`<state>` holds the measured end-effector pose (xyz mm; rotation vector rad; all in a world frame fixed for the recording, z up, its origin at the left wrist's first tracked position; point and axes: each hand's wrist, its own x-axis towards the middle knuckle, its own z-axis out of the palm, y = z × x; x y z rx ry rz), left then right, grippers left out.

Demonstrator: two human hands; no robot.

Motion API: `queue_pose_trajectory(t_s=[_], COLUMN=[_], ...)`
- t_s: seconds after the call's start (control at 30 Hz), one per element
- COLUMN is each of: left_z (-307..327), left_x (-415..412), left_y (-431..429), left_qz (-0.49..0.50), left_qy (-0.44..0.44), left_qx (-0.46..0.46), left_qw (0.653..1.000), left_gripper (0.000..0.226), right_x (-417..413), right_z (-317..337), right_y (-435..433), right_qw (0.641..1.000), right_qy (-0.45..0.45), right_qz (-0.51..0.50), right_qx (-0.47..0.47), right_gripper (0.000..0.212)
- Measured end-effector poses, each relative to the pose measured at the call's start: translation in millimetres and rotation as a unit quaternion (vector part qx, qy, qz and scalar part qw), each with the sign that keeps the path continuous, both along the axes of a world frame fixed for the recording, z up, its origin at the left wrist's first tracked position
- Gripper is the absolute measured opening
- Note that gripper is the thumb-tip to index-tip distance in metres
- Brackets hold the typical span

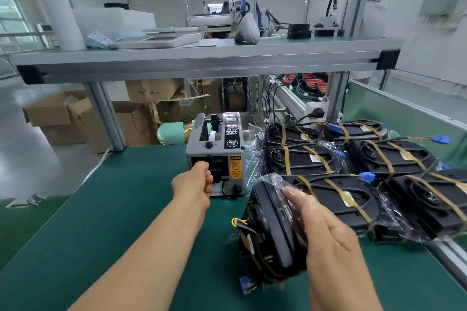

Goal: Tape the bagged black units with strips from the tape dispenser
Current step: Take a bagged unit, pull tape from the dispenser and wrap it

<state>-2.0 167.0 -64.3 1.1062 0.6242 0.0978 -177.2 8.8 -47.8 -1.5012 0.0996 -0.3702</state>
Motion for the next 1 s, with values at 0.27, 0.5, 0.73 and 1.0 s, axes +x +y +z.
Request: queue_pose_trajectory(t_s=[0.27,0.5,0.73,1.0], left_z=[60.5,76.6,68.5,66.2], left_x=[-125.1,-143.6,-132.2,-129.0], left_y=[22.4,4.2,-0.3,-0.7], left_qz=[-0.326,-0.375,-0.401,-0.404], left_qy=[-0.249,-0.235,-0.197,-0.183], left_qx=[0.135,0.399,0.4,0.401], left_qw=[0.902,0.803,0.8,0.802], left_gripper=[0.021,0.01,0.01,0.009], right_x=[-0.2,-2.2,-2.2,-0.4], right_z=[-0.8,-2.4,-2.4,-10.2], right_y=[4.4,12.5,13.9,13.8], right_qw=[0.998,0.994,0.996,0.996], right_qy=[0.004,-0.024,-0.046,-0.036], right_qz=[0.061,0.077,0.071,0.072], right_qx=[0.029,0.077,0.022,0.048], right_gripper=[0.05,0.044,0.039,0.041])
